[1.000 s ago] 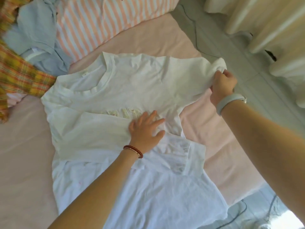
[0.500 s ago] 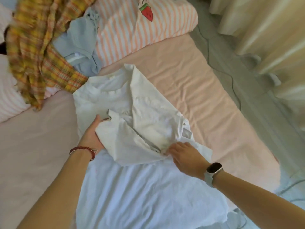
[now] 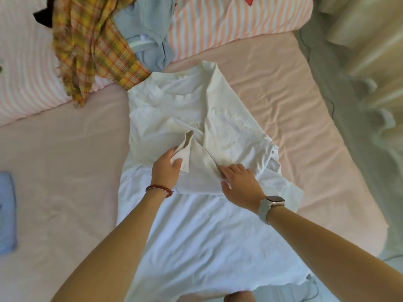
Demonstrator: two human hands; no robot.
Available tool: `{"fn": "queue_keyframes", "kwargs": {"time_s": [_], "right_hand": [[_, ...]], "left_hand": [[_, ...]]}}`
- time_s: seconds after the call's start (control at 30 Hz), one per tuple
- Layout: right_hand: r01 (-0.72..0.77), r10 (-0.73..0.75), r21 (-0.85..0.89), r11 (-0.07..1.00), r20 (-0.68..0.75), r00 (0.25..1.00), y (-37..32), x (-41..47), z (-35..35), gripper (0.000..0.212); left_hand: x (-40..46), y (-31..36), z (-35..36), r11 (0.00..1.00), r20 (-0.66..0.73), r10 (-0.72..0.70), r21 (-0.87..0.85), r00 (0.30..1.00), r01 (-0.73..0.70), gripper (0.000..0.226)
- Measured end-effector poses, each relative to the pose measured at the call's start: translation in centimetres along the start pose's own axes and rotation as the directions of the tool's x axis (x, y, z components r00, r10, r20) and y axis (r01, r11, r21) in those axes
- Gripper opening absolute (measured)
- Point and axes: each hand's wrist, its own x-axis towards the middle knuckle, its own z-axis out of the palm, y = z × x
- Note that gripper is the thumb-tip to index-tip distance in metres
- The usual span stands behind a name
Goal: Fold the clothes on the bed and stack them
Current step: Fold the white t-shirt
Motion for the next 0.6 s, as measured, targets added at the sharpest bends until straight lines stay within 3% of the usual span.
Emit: {"fn": "queue_keyframes", "kwargs": {"time_s": [0.1,0.17,0.2,0.27,0.3,0.33,0.4,0.47,0.53,0.6], "right_hand": [[-0.01,0.02,0.177,0.984,-0.057,0.998,0.0,-0.2,0.2,0.036],[-0.035,0.064,0.313,0.949,-0.081,0.995,0.0,-0.5,-0.2,0.031],[-0.04,0.071,0.351,0.936,-0.075,0.995,0.1,-0.9,-0.5,0.032],[0.012,0.017,0.311,0.95,-0.091,0.996,0.6,-1.8,-0.8,0.039],[0.071,-0.046,0.224,0.972,-0.112,0.993,0.9,-2.5,-0.7,0.04],[0.133,-0.119,0.105,0.986,-0.123,0.985,1.3,-3.1,-0.3,0.038],[0.213,-0.222,-0.082,0.974,-0.112,0.969,1.9,-4.3,0.5,0.036],[0.229,-0.237,-0.091,0.969,-0.09,0.967,2.3,-5.0,0.9,0.033],[0.19,-0.193,-0.032,0.981,-0.122,0.974,2.5,-5.6,1.0,0.031],[0.031,-0.01,0.093,0.995,-0.213,0.977,2.3,-6.2,0.9,0.024]], "left_hand": [[-0.5,0.5,-1.0,0.983,0.003,0.061,-0.176,0.998,-0.06,0.013],[-1.9,-0.2,-3.3,0.947,0.172,0.126,-0.315,0.977,-0.067,0.022],[-2.7,-1.2,-4.5,0.946,0.277,0.198,-0.304,0.94,-0.11,0.031],[-4.4,-3.7,-6.4,0.955,0.455,0.284,-0.055,0.844,-0.292,0.036],[-5.2,-5.1,-7.0,0.921,0.53,0.262,0.114,0.807,-0.373,0.044],[-5.7,-6.6,-7.3,0.866,0.611,0.195,0.261,0.768,-0.427,0.048],[-6.4,-9.5,-7.2,0.766,0.725,-0.076,0.482,0.685,-0.425,0.048],[-6.6,-11.0,-6.5,0.695,0.718,-0.277,0.609,0.638,-0.384,0.043],[-6.6,-10.8,-5.5,0.749,0.667,-0.263,0.597,0.697,-0.288,0.035],[-6.5,-9.9,-4.0,0.896,0.5,-0.102,0.421,0.86,-0.139,0.027]]}}
